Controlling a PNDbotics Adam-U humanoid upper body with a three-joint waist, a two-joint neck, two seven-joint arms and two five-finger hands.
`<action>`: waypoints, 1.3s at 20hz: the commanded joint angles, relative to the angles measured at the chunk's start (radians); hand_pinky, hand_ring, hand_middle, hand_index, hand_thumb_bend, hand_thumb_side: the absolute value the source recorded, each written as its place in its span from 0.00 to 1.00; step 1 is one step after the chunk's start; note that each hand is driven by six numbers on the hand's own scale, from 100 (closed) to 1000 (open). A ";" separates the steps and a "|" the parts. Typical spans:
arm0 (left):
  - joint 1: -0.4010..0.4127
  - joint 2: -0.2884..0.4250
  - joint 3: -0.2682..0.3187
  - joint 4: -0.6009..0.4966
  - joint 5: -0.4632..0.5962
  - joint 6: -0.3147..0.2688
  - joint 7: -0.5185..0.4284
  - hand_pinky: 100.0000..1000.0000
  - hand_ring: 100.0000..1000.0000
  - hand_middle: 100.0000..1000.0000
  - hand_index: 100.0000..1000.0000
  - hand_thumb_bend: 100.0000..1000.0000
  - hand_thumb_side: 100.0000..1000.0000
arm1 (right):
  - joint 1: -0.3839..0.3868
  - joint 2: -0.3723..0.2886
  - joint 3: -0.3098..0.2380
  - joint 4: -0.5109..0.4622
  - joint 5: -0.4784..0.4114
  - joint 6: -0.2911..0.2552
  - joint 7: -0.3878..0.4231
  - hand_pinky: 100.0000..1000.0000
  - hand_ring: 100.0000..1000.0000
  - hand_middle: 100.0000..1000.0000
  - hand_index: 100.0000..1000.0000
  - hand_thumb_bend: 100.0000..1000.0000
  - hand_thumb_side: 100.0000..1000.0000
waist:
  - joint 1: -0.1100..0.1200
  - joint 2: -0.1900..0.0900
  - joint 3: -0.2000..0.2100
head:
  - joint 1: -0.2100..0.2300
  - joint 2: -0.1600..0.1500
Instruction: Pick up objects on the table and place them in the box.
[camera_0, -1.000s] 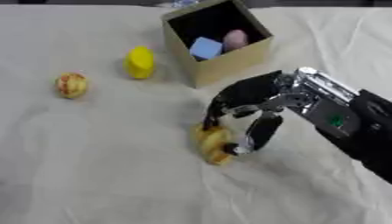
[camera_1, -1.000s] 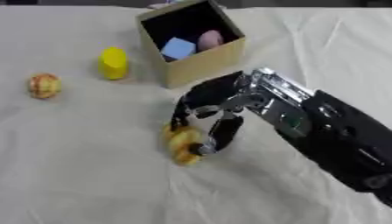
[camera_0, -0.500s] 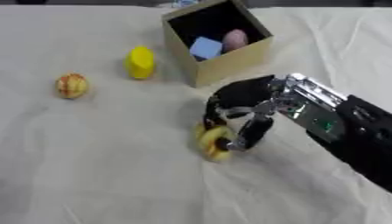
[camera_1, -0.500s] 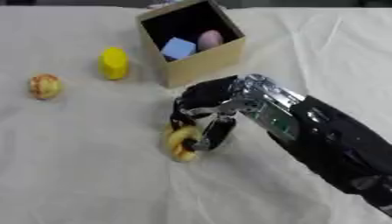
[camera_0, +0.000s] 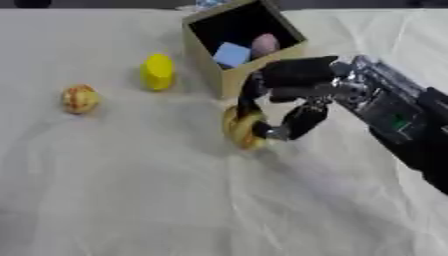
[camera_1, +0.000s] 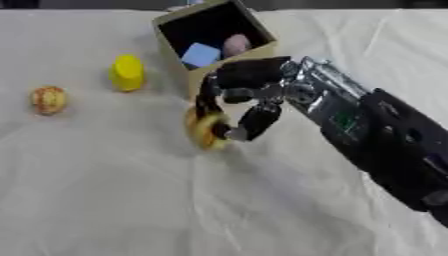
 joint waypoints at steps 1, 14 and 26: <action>-0.007 0.013 0.006 -0.021 0.002 -0.001 -0.002 0.83 0.61 0.57 0.78 0.07 0.77 | -0.049 -0.045 -0.068 -0.035 -0.035 0.029 -0.041 0.80 0.62 0.35 0.58 0.02 0.00 | 0.003 -0.023 -0.001 | 0.002 -0.010; -0.014 0.016 -0.003 -0.021 0.005 -0.001 -0.011 0.83 0.61 0.57 0.78 0.07 0.77 | -0.273 0.172 -0.282 0.515 0.332 -0.015 -0.256 0.82 0.66 0.39 0.62 0.18 0.00 | 0.009 -0.011 0.023 | -0.022 -0.018; -0.022 0.016 -0.008 -0.021 0.010 0.001 -0.018 0.83 0.61 0.57 0.78 0.07 0.77 | -0.343 0.292 -0.379 0.875 0.718 -0.184 -0.308 0.89 0.91 0.82 0.88 0.19 0.19 | 0.007 -0.003 0.040 | -0.036 -0.024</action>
